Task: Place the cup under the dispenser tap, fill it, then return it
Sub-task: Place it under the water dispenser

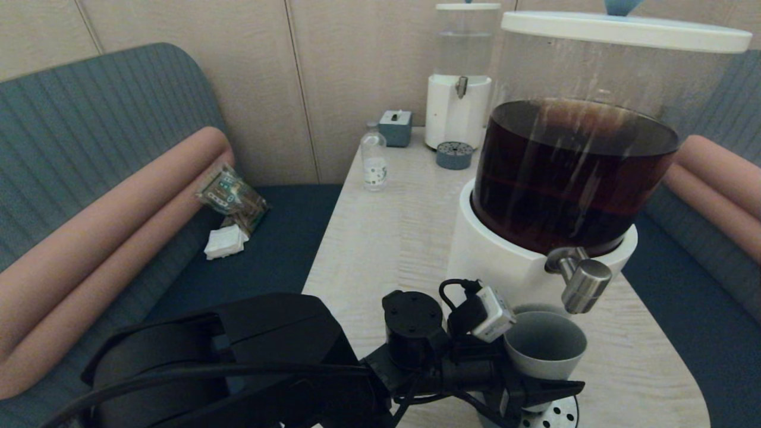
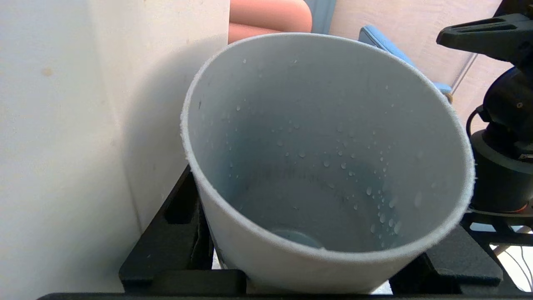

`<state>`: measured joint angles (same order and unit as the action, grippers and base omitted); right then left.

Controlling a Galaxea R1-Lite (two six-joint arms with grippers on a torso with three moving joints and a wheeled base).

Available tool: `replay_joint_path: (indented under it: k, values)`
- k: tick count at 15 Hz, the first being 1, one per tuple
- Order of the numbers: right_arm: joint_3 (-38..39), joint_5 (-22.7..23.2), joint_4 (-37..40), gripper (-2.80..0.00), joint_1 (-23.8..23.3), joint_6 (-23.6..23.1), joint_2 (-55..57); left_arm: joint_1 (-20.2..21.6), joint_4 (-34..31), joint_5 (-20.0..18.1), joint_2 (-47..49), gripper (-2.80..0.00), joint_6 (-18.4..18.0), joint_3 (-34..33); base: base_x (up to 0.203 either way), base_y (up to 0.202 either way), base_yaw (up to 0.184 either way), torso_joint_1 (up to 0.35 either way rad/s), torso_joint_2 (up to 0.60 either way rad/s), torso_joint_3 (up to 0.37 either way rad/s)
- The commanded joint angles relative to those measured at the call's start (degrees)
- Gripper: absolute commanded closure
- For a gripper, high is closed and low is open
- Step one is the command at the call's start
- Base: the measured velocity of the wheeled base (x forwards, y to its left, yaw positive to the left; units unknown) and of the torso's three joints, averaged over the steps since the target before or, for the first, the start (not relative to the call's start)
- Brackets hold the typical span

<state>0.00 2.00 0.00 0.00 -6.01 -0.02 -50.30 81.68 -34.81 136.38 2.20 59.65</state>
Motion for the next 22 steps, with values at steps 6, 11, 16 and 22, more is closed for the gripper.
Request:
replay_joint_path:
  k: [6,11,16,22]
  values:
    - [0.53,0.02,0.00,0.00,0.00,-0.05,-0.33,0.38,0.41,0.01,0.12,-2.80,0.08,0.38,0.000,0.000,0.000,0.000,0.00,0.000]
    - [0.53,0.02,0.00,0.00,0.00,-0.05,-0.33,0.45,0.44,0.71,-0.78,-2.80,0.08,-0.92,0.000,0.000,0.000,0.000,0.00,0.000]
    - [0.61,0.02,0.00,0.00,0.00,-0.05,-0.33,1.97,0.66,0.80,-1.41,-2.80,0.08,-4.44,0.000,0.000,0.000,0.000,0.00,0.000]
    - [0.53,0.02,0.00,0.00,0.00,-0.05,-0.33,3.68,1.19,0.80,-4.00,-2.80,0.08,-7.90,0.000,0.000,0.000,0.000,0.00,0.000]
